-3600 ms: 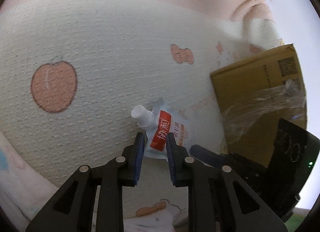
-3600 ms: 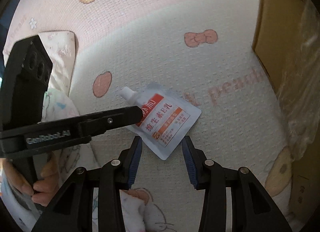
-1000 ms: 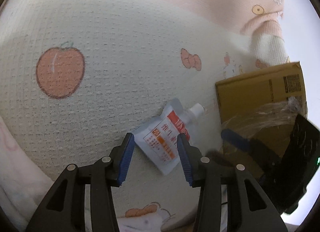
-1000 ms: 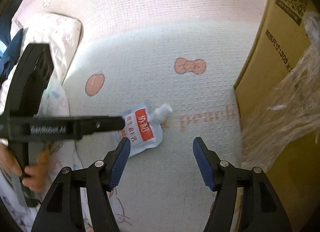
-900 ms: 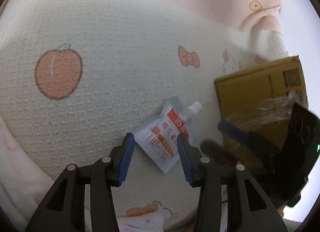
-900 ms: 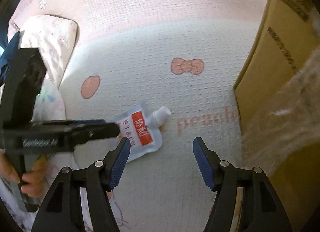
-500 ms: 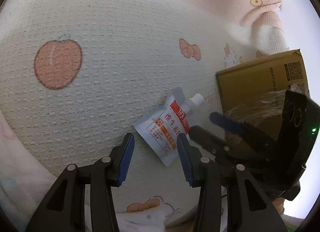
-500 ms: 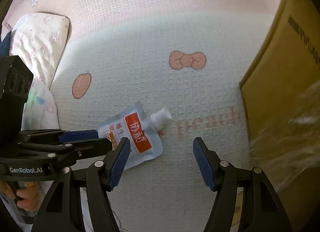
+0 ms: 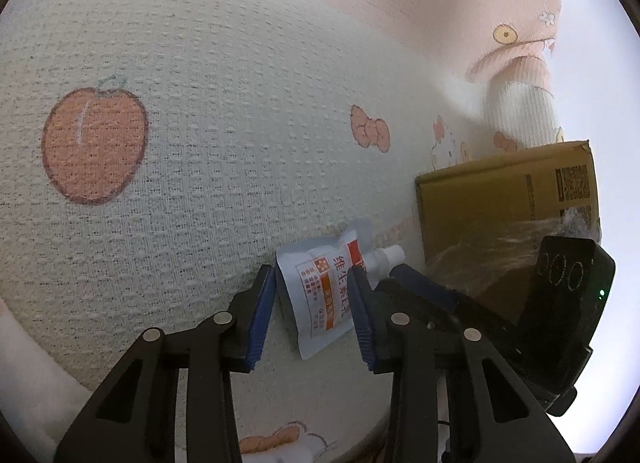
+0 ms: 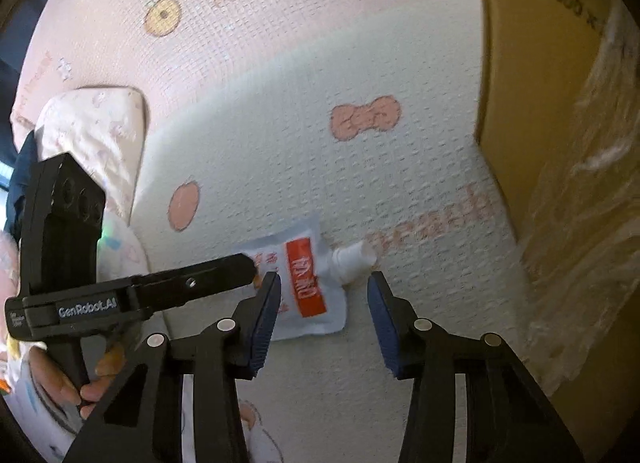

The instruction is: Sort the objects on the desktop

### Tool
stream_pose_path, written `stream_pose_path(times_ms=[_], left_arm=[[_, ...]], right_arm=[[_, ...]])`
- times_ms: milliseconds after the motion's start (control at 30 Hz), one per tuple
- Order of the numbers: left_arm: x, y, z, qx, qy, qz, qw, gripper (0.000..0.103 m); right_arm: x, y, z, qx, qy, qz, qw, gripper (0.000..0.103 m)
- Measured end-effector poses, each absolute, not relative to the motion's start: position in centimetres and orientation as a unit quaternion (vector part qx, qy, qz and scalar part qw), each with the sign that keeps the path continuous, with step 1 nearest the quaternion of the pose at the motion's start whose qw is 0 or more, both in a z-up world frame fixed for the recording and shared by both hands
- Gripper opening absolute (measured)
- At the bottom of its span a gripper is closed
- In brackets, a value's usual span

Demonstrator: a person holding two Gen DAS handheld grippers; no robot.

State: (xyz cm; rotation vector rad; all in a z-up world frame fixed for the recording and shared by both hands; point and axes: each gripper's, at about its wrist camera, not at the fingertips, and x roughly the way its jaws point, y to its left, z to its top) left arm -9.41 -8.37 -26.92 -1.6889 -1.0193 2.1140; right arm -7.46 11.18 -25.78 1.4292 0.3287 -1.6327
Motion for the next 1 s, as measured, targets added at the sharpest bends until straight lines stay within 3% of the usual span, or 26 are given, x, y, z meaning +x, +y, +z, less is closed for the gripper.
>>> stream_pose_path(times_ms=[467, 667, 1000], left_arm=[[-9.6, -8.5, -27.2, -0.582, -0.365, 0.716, 0.124, 0.04], [-9.3, -8.6, -26.9, -0.585, -0.362, 0.717, 0.113, 0.03], [-7.9, -9.3, -23.6, -0.545, -0.384, 0.736, 0.121, 0.019]], right_arm=[[-8.6, 9.9, -27.0, 0.58, 0.122, -0.675, 0.439, 0.042], [-7.7, 9.9, -26.7, 0.566, 0.134, -0.692, 0.428, 0.041], [-7.6, 11.4, -23.6, 0.556, 0.07, -0.718, 0.413, 0.041]])
